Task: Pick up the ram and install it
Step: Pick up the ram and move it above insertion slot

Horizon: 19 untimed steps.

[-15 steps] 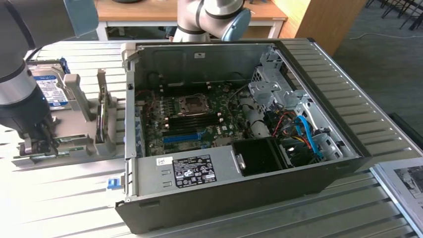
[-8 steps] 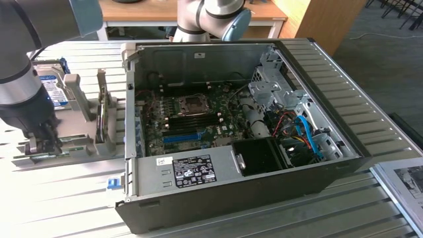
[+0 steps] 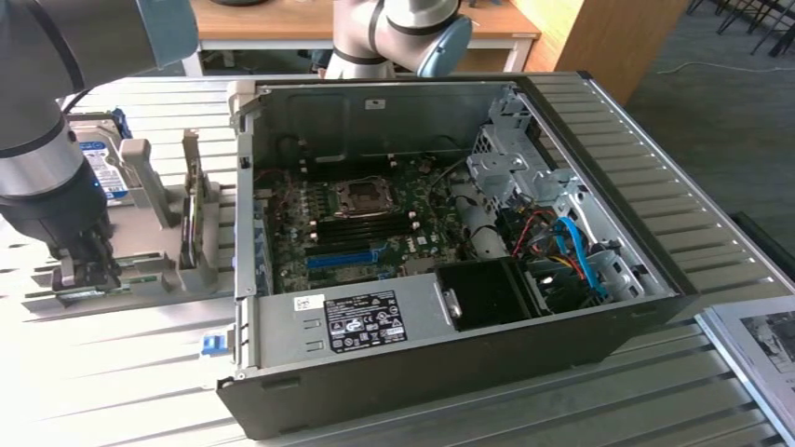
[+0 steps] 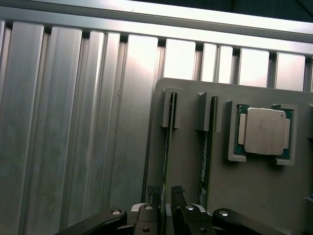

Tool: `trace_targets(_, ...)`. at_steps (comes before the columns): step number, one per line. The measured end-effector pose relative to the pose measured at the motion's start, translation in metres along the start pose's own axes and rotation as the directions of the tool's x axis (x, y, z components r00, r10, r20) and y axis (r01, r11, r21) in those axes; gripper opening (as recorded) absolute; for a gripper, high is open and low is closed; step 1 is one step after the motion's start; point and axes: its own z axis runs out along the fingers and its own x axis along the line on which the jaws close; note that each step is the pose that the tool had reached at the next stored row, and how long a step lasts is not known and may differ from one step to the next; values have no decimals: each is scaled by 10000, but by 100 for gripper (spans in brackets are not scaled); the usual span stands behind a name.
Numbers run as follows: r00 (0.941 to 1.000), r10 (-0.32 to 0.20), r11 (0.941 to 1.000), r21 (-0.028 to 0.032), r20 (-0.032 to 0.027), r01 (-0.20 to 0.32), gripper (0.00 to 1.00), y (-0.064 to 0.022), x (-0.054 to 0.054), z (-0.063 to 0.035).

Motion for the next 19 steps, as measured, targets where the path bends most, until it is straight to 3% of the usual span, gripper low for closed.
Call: trace_targets(19, 10000, -1, 10000, 0, 0, 1, 24, -3, 2, 59)
